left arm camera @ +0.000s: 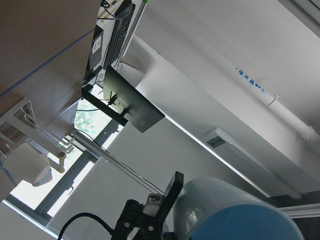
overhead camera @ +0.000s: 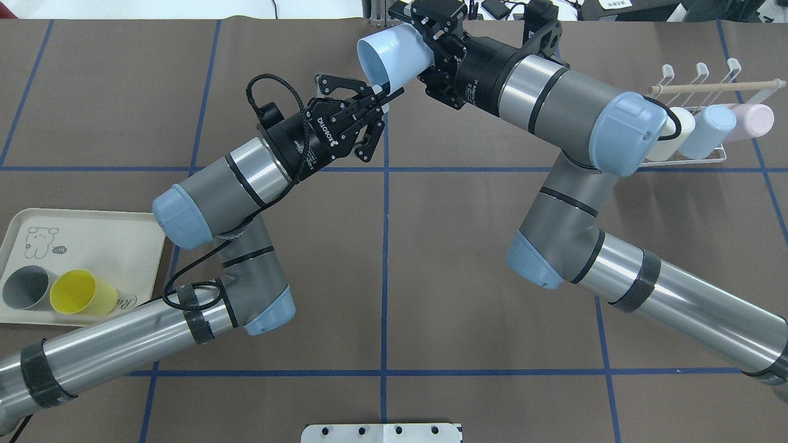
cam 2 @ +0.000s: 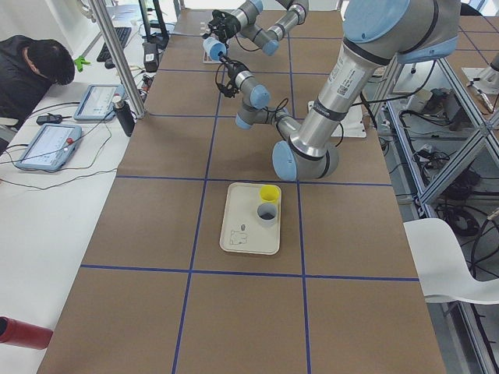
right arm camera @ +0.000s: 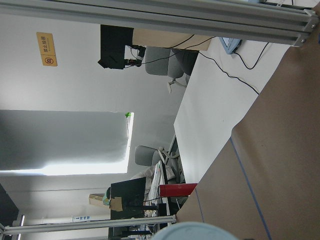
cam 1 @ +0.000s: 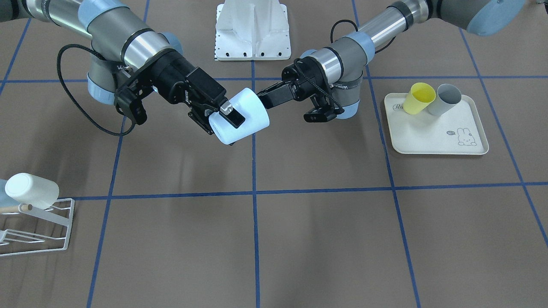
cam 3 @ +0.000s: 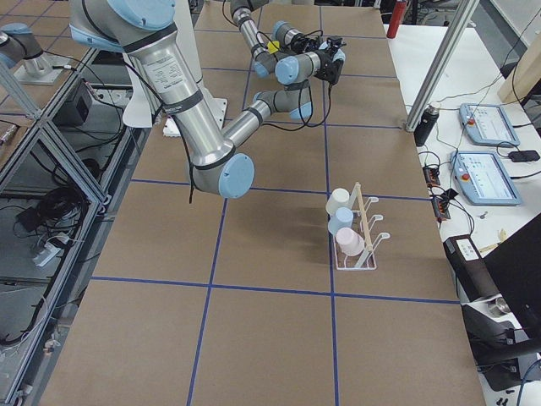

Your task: Transfer IKEA cup to right arm and place on rack

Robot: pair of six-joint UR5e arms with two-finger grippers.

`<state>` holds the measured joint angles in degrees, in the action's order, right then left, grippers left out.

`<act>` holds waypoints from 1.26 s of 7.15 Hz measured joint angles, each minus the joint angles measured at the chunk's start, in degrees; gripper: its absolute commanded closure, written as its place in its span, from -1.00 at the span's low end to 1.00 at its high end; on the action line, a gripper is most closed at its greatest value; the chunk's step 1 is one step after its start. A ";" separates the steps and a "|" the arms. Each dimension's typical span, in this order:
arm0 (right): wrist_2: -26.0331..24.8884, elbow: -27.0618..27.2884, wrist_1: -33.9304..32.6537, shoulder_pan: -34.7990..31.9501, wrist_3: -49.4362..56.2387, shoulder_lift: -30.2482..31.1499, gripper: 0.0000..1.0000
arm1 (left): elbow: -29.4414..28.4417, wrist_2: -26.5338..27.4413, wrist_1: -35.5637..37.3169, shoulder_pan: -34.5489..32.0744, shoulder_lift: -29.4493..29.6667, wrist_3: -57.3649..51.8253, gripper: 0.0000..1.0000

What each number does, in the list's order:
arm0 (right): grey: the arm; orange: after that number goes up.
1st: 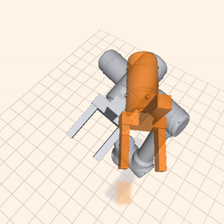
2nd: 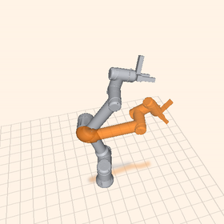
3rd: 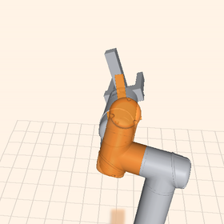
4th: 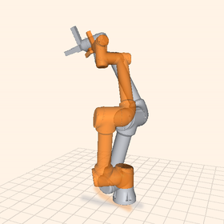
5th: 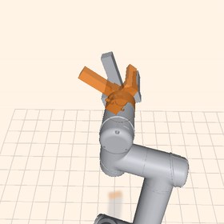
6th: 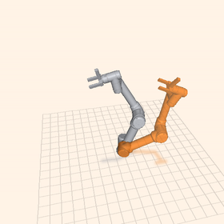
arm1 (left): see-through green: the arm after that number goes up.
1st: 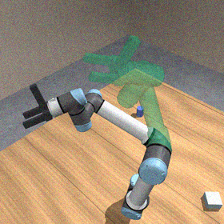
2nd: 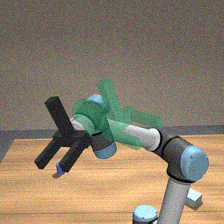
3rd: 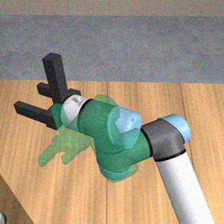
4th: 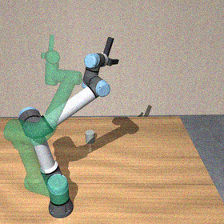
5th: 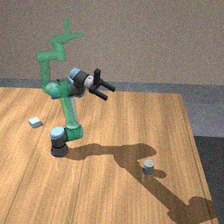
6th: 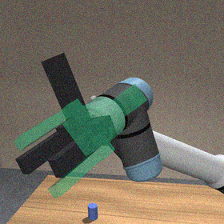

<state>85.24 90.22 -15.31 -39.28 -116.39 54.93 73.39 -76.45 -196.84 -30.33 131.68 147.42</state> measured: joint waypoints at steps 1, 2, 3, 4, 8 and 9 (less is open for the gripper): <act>-0.09 -0.03 0.00 0.01 -0.04 -0.01 1.00 | 0.01 0.01 -0.24 0.04 -0.05 -0.07 -0.98; -0.14 -0.02 0.03 -0.03 -0.04 -0.02 1.00 | 0.01 -0.04 -0.46 0.07 -0.14 -0.32 -1.00; -0.17 0.03 0.05 -0.22 -0.01 -0.04 1.00 | 0.02 -0.02 -0.64 0.14 -0.26 -0.69 -1.00; -0.14 0.06 0.07 -0.36 0.03 0.00 1.00 | 0.05 0.01 -0.73 0.10 -0.34 -0.91 -1.00; -0.08 0.01 0.05 -2.98 0.17 0.33 1.00 | 0.05 -0.01 -1.06 0.11 -0.70 -1.98 -1.00; -0.06 -0.42 -0.12 -4.69 0.51 0.56 1.00 | 0.07 -0.03 -1.08 -0.06 -0.71 -2.12 -1.00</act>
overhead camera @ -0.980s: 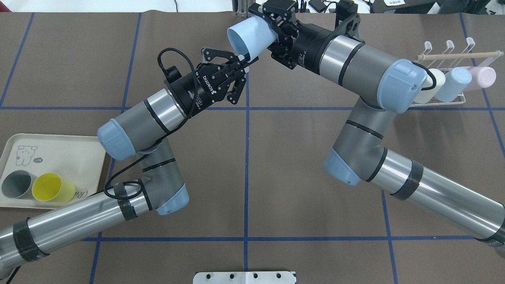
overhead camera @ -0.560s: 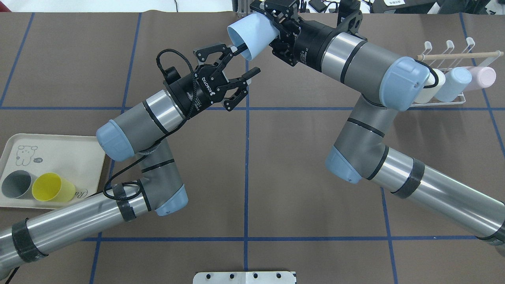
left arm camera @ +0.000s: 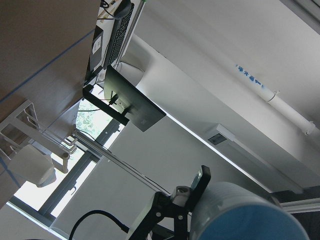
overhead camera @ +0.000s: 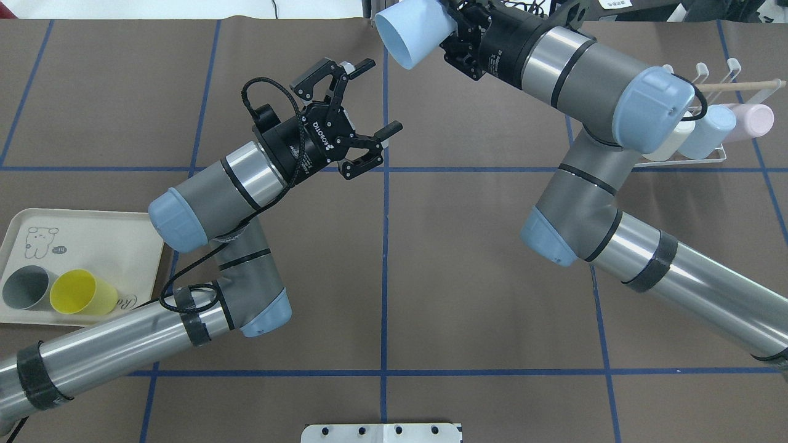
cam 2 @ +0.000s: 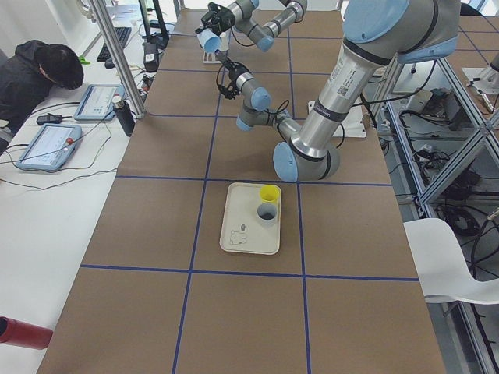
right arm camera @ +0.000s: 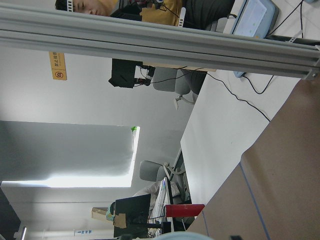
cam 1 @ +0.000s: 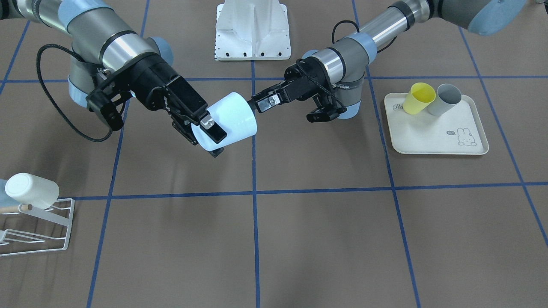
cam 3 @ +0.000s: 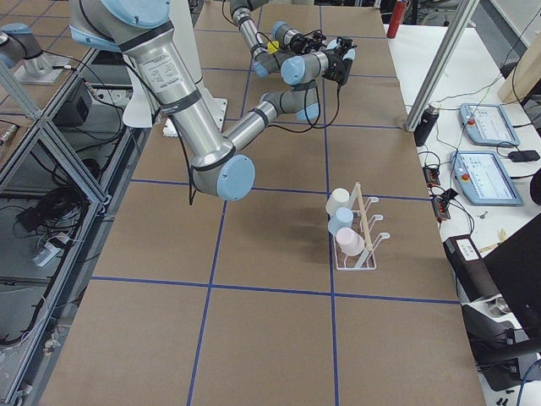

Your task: Transfer IKEA cup to right arm and place on rack

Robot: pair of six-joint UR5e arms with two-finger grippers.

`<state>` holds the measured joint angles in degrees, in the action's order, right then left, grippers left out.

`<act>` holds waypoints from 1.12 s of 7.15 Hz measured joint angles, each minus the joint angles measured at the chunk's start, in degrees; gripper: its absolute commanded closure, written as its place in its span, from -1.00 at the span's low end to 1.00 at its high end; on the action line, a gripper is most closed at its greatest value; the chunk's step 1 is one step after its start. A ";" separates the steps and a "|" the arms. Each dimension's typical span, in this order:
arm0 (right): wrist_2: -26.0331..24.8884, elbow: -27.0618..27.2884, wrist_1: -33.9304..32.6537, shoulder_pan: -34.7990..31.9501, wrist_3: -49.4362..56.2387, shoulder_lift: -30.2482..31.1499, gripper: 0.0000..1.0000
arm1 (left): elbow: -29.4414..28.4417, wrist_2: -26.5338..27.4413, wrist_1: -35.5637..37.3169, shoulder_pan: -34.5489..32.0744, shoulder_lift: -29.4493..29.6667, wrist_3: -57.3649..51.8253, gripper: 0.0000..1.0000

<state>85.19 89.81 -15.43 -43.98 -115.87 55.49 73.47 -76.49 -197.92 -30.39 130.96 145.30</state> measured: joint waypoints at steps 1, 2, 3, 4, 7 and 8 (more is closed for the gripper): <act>0.09 -0.74 -0.68 -2.11 1.70 0.44 1.00 | 0.14 -0.09 0.02 -0.42 -0.03 -1.48 -1.00; 0.27 -1.23 -2.41 -4.21 5.22 1.50 1.00 | 0.34 -0.13 0.25 -0.84 -0.10 -4.93 -1.00; 0.44 -1.28 -5.34 -6.29 10.31 3.25 1.00 | 0.52 -0.17 0.90 -1.49 -0.40 -9.26 -1.00; 0.49 -0.87 -8.58 -8.32 15.91 5.41 1.00 | 1.36 -0.39 2.31 -2.41 -1.36 -13.09 -1.00; -0.15 0.83 -15.49 -16.33 36.99 15.20 1.00 | 11.75 -2.43 16.37 -4.16 -6.95 -26.49 -1.00; -0.48 0.64 -16.26 -19.27 45.91 18.70 1.00 | 15.39 -3.58 20.57 -4.96 -9.20 -29.20 -1.00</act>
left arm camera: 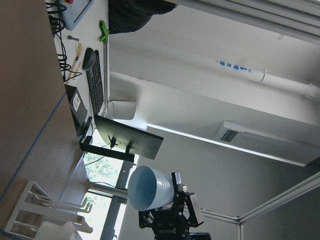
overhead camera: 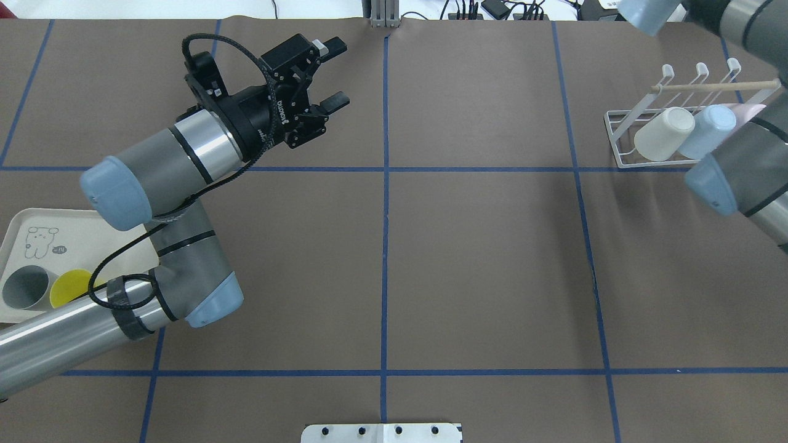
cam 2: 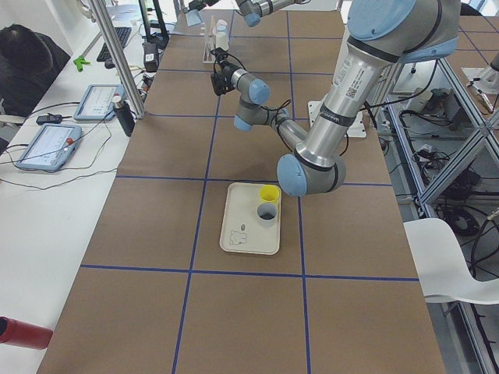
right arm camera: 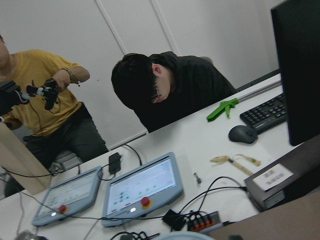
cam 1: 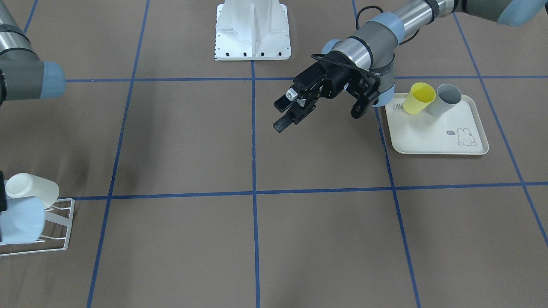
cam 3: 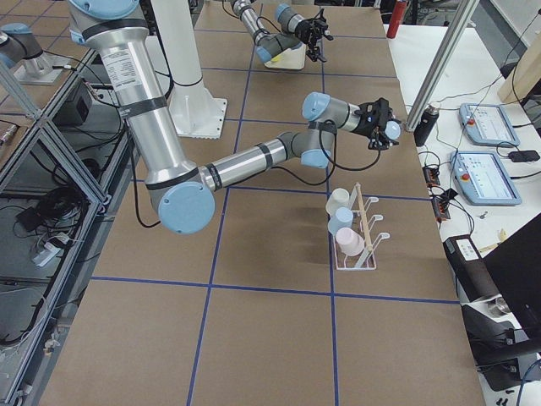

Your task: Transfer IKEA cup to right arm and place on rack

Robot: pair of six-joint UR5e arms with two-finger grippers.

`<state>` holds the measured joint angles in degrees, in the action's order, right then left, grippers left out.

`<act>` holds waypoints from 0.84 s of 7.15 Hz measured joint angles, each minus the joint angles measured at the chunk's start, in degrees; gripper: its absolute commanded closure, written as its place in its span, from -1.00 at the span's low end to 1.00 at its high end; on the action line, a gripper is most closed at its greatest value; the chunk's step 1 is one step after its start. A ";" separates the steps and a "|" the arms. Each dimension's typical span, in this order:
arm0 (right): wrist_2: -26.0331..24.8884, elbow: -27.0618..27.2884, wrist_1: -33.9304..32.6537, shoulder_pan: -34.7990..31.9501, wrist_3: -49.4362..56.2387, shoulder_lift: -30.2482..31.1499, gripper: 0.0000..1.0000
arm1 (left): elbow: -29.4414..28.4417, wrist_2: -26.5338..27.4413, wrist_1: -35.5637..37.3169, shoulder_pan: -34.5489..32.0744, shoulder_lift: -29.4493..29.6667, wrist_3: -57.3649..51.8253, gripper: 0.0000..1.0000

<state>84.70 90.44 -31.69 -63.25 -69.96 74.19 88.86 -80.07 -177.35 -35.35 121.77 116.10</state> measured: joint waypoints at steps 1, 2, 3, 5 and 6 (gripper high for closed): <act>-0.45 -0.82 -0.23 -2.45 8.41 2.63 1.00 | 3.34 -2.37 3.54 -1.71 -2.32 -2.05 -1.00; -0.86 -2.65 -0.02 -4.19 14.69 4.13 1.00 | 6.82 -5.04 7.10 -3.59 -4.50 -4.60 -1.00; -1.03 -5.63 1.17 -5.17 17.96 4.60 1.00 | 10.46 -6.96 10.50 -4.75 -6.90 -7.51 -1.00; -1.05 -13.48 7.37 -5.75 19.68 3.71 1.00 | 14.51 -8.12 13.15 -5.36 -10.30 -10.36 -1.00; -1.04 -16.77 9.73 -5.79 20.02 2.75 1.00 | 15.03 -8.21 13.40 -5.39 -10.83 -10.66 -1.00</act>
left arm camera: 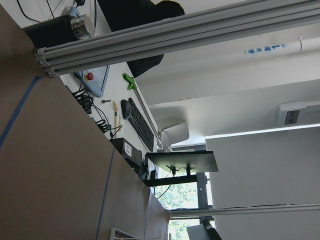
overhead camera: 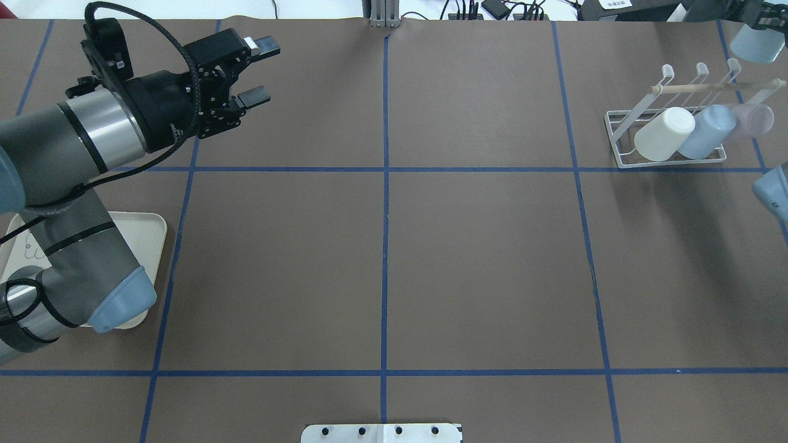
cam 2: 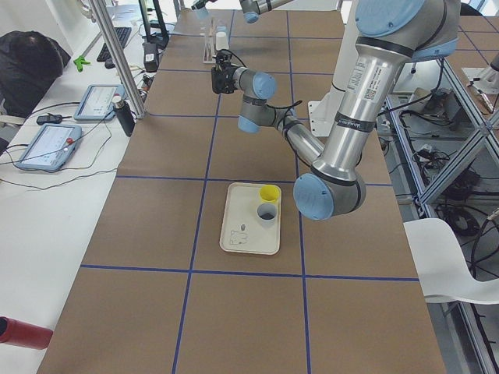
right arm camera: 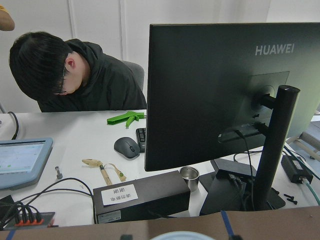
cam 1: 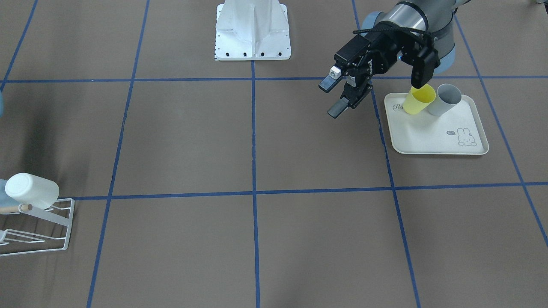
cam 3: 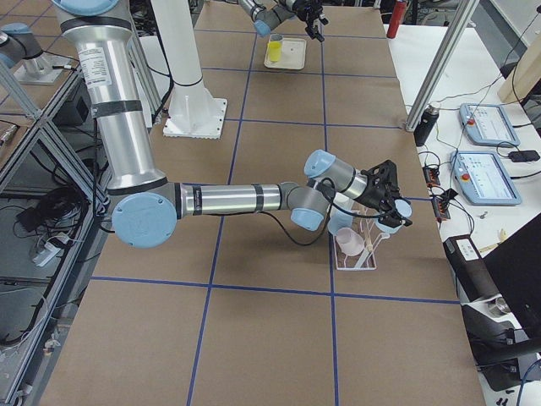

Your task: Transfer IKEA cup to right arm and place on rack

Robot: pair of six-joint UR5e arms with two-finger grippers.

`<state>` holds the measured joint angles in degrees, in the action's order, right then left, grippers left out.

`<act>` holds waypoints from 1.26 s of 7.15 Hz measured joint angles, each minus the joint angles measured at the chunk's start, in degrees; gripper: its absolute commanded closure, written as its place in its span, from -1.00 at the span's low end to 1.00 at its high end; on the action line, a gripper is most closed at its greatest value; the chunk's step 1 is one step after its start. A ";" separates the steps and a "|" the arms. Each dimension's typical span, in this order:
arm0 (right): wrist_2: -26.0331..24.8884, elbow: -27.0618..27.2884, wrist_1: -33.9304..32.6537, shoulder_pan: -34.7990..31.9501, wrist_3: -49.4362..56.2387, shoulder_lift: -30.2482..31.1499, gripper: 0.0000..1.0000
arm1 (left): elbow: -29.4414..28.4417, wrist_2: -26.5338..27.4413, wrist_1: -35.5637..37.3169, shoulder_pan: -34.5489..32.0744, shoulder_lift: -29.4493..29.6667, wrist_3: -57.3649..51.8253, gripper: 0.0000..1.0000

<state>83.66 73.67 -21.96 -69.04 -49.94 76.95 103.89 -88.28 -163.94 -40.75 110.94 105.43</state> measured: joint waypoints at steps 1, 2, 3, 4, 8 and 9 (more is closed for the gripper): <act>-0.01 -2.11 1.08 -0.11 0.78 -1.16 1.00 | 0.21 -0.03 0.08 -0.02 -0.34 -0.09 -1.00; -0.05 -3.27 1.42 -0.22 1.61 -2.04 1.00 | 0.29 -0.07 0.09 -0.02 -0.76 -0.13 -1.00; -0.07 -4.02 1.54 -0.26 2.37 -2.42 1.00 | 0.30 -0.10 0.05 0.01 -1.10 -0.14 -1.00; -0.07 -4.51 1.61 -0.29 3.25 -2.57 1.00 | 0.30 -0.12 0.02 0.04 -1.26 -0.14 -1.00; -0.03 -5.38 1.60 1.09 3.91 -2.57 1.00 | 0.30 -0.22 -0.24 0.05 -1.37 -0.14 -1.00; 0.03 -5.60 1.60 1.45 3.91 -2.47 1.00 | 0.27 -0.22 -0.31 0.05 -1.40 -0.14 -1.00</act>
<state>83.69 68.07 -20.36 -67.59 -46.03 74.48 104.16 -88.50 -164.26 -40.69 109.54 105.29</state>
